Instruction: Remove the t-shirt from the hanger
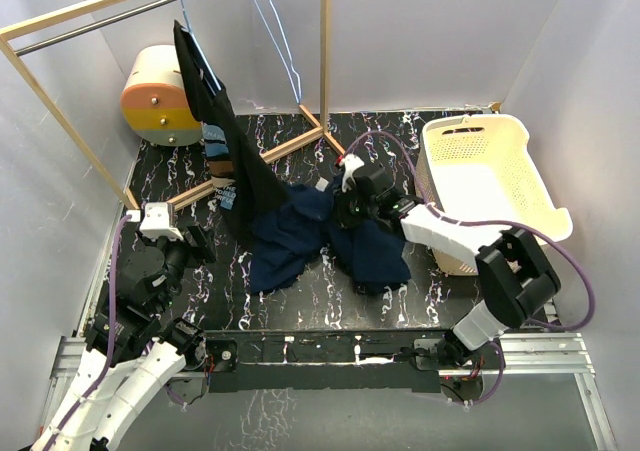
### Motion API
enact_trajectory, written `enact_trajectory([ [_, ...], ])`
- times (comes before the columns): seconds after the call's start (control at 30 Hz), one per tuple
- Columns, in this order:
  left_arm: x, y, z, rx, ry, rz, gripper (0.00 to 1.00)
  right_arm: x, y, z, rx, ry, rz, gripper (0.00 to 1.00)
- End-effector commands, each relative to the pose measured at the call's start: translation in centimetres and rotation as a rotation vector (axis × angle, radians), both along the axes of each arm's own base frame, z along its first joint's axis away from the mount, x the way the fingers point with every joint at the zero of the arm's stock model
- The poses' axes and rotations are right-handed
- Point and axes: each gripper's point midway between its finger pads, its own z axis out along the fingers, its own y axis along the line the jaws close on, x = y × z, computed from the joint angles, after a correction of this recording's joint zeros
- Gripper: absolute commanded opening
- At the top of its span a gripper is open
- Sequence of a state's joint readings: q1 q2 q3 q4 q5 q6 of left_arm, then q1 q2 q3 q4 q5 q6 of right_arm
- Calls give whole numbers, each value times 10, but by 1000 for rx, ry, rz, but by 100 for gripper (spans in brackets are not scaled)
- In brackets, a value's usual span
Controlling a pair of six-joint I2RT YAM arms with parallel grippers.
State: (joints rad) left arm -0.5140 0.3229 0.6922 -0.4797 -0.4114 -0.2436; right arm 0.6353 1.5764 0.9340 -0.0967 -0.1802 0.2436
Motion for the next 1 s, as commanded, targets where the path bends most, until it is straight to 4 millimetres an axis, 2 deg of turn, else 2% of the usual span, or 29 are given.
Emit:
enact_trajectory([
  [0.0,1,3,2,4,1,17,67,33,17,129,237,-181,-66,8],
  [0.1,1,2,2,5,2,15,67,58,-3,188,315,-258,-177,8],
  [0.2,1,2,1,6,5,15,67,86,-41,246,372,-348,-321,8],
  [0.3,1,2,1,7,5,15,67,109,-80,294,404,-420,-438,8],
  [0.33,1,2,1,7,5,16,67,115,-93,309,409,-446,-470,8],
  [0.37,1,3,1,6,5,16,67,119,-106,333,422,-487,-502,8],
  [0.5,1,2,1,4,3,13,67,129,-154,395,458,-606,-598,8],
  [0.67,1,1,1,3,2,9,68,119,-206,481,505,-783,-737,8],
  [0.8,1,1,2,2,1,9,68,88,-243,549,537,-976,-868,8],
  [0.9,1,1,1,3,2,8,67,63,-269,587,528,-1104,-970,8],
  [0.97,1,1,2,1,0,7,68,50,-287,597,492,-1154,-1052,8],
])
